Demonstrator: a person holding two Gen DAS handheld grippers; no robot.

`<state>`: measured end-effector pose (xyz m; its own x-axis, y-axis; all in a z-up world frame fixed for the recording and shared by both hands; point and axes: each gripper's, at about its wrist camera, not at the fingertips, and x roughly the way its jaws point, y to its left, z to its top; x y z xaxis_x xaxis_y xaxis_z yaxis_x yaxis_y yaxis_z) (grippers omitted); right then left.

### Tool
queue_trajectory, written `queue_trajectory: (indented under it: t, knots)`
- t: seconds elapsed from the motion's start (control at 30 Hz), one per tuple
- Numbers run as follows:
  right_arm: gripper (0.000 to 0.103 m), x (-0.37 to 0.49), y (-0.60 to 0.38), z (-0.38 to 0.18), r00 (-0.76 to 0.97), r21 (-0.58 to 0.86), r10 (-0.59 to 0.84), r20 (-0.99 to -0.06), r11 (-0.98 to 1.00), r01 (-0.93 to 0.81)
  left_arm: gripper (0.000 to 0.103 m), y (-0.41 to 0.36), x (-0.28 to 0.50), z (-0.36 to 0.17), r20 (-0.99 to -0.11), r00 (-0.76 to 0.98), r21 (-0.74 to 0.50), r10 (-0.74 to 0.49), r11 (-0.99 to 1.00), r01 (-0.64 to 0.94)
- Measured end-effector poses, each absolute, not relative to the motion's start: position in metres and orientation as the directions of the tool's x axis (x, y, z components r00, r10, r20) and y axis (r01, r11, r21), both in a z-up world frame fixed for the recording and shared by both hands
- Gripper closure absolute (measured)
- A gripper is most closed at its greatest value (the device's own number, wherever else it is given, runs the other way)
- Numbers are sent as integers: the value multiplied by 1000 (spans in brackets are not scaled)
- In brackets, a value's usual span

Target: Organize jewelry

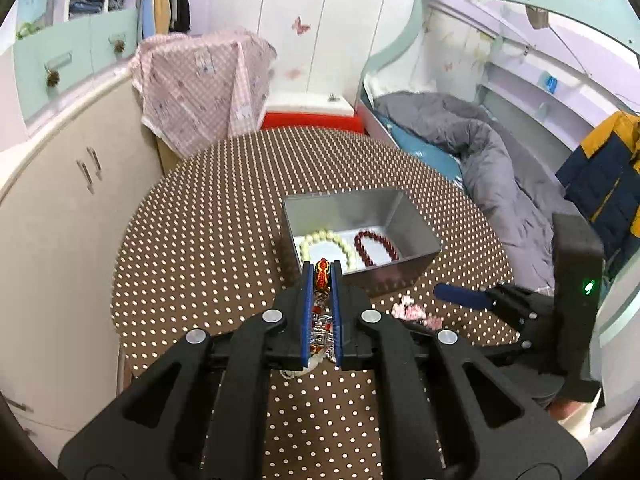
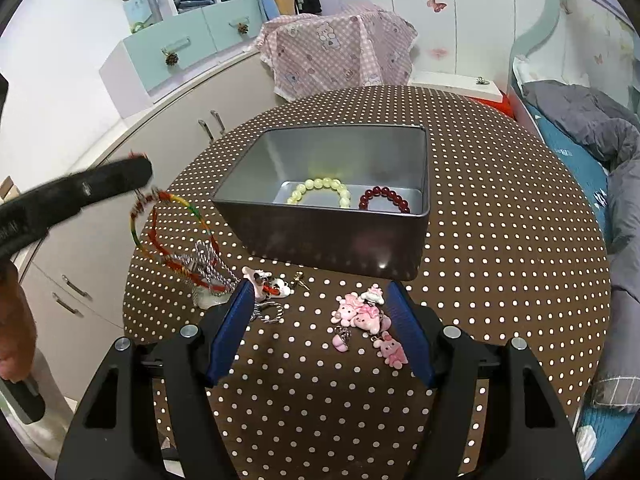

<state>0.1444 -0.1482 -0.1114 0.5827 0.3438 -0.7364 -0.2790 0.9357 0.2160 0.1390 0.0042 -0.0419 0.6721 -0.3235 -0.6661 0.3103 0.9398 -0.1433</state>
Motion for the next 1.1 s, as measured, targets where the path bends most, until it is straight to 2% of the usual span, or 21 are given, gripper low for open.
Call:
queue_trajectory:
  t: [0.2, 0.43, 0.63, 0.7, 0.73, 0.77, 0.8, 1.1]
  knots:
    - [38, 140, -147, -109, 586, 226, 359, -726, 930, -290, 95, 4, 128, -26, -629, 696, -154, -346, 933, 325]
    - [39, 131, -134, -98, 565, 275, 495, -660, 859, -432, 95, 6, 125, -20, -611, 702, -179, -366, 928, 327]
    - [53, 145, -109, -106, 503, 292, 563, -655, 803, -519, 95, 9, 121, -18, -598, 704, -189, -382, 921, 340]
    - [63, 152, -101, -110, 489, 289, 559, -669, 803, -521, 95, 10, 121, -20, -601, 705, -187, -377, 923, 335]
    - [72, 156, -99, -112, 481, 294, 560, -675, 801, -521, 95, 10, 120, -21, -603, 704, -188, -376, 924, 333]
    - [85, 158, -96, -113, 467, 302, 571, -675, 791, -532, 95, 12, 120, -22, -605, 701, -192, -376, 924, 330]
    - [93, 158, -93, -113, 457, 305, 581, -674, 781, -544, 95, 14, 121, -23, -607, 700, -195, -376, 924, 328]
    - [94, 154, -95, -105, 490, 299, 560, -668, 805, -513, 95, 26, 130, -39, -639, 684, -214, -352, 935, 281]
